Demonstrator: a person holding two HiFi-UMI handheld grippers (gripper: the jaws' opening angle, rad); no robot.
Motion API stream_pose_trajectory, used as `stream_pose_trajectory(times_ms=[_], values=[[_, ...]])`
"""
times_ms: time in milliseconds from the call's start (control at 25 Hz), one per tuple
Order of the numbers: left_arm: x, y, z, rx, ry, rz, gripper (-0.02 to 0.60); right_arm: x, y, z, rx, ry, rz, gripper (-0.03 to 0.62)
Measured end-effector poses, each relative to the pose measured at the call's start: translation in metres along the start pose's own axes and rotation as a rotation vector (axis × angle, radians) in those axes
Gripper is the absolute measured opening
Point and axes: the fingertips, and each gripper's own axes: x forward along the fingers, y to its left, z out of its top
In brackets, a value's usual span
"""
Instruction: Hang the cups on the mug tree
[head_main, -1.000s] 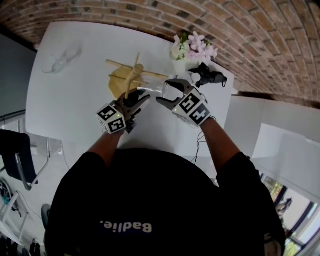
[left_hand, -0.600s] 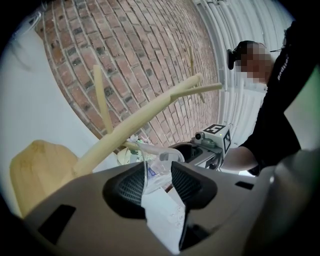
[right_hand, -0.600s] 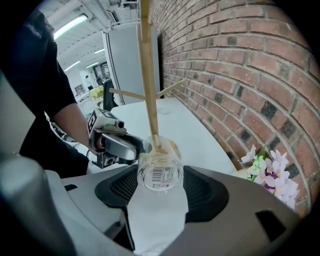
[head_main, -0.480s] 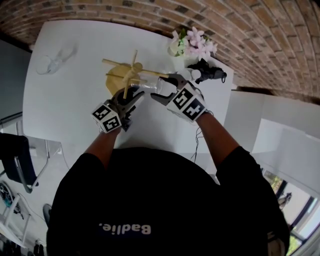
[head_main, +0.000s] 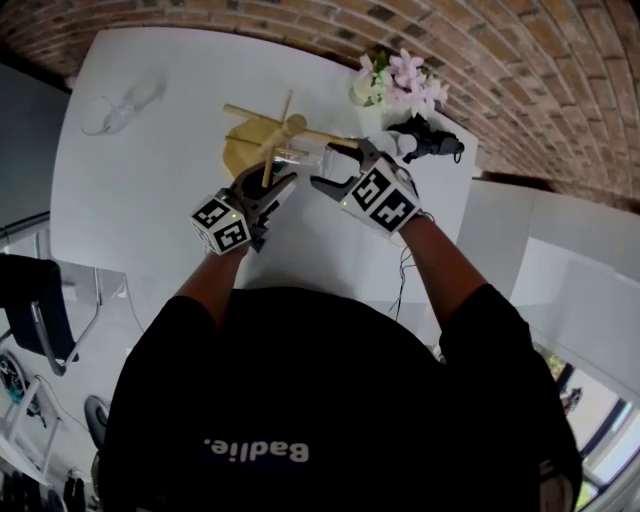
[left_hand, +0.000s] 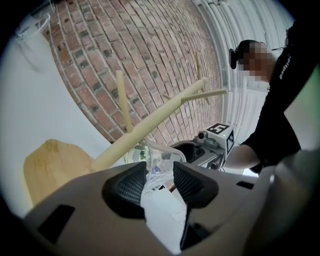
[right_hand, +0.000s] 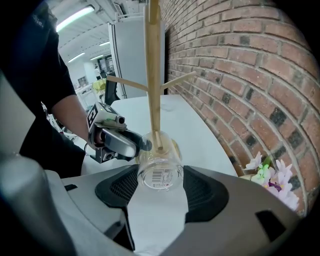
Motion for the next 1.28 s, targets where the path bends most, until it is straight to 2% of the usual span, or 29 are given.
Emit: stream_pose_trajectory(times_ms=[440,880,1280], values=[[-0.001,0.001,0.000,0.015,0.036,0.012,0.166,0.003,0.000,-0.001,-0.022,0.010,-0.011,0.301],[-0.020,0.007,0.008,0.038,0.060,0.081,0.156,0.005,-0.003,0.000,-0.042,0.003,-0.049,0.301],[-0.041,-0.006,0.019,0.049,0.063,0.136,0.156,-0.023,-0.007,0.014,-0.001,-0.113,-0.126,0.301]])
